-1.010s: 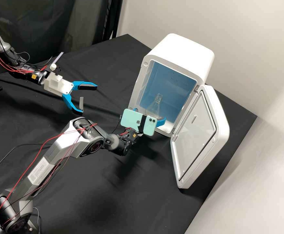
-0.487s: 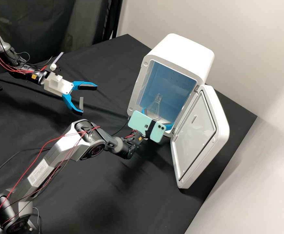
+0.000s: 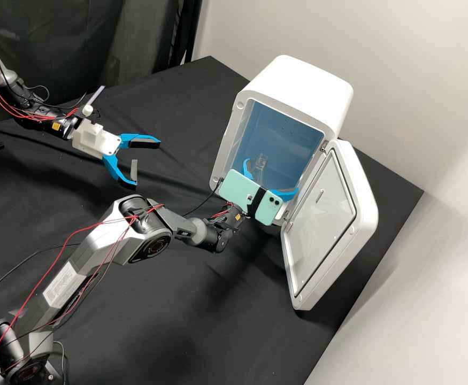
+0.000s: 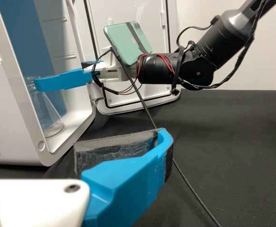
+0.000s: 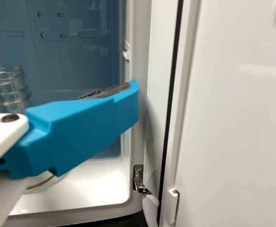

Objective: Take the flask out of the incubator

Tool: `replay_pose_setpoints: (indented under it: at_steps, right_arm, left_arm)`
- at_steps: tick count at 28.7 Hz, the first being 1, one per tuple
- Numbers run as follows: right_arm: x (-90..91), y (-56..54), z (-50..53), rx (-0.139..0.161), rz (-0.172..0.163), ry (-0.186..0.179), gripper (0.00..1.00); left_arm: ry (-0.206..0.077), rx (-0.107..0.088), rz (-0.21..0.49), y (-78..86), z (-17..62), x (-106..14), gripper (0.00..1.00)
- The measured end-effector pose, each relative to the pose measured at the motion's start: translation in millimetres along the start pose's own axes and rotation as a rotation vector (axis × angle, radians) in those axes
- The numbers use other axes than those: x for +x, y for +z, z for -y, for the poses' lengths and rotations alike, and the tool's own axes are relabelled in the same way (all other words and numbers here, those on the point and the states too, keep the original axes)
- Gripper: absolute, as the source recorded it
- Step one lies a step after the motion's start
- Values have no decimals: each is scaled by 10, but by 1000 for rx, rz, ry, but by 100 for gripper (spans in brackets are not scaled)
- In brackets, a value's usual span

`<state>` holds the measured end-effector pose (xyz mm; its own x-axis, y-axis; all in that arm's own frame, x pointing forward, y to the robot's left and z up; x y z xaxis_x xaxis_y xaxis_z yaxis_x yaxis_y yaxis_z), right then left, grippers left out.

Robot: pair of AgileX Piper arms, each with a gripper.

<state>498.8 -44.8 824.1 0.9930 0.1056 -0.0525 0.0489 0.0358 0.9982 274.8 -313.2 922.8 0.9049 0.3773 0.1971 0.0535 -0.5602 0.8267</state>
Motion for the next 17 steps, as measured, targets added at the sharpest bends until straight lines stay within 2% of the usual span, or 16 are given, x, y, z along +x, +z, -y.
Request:
replay_pose_setpoints:
  at_steps: [8, 10, 14, 17]
  right_arm:
    - [71, -36, 90, 41, 6, 14, 100]
    - [102, -11, 84, 74, 11, 32, 100]
    - [124, 2, 127, 89, 13, 34, 100]
    - [132, -12, 147, 111, 20, 46, 100]
  left_arm:
    - [0, 0, 0, 0, 0, 0, 100]
    - [0, 0, 0, 0, 0, 0, 100]
    - [0, -1, -1, -1, 0, 0, 100]
    - [0, 0, 0, 2, 0, 0, 100]
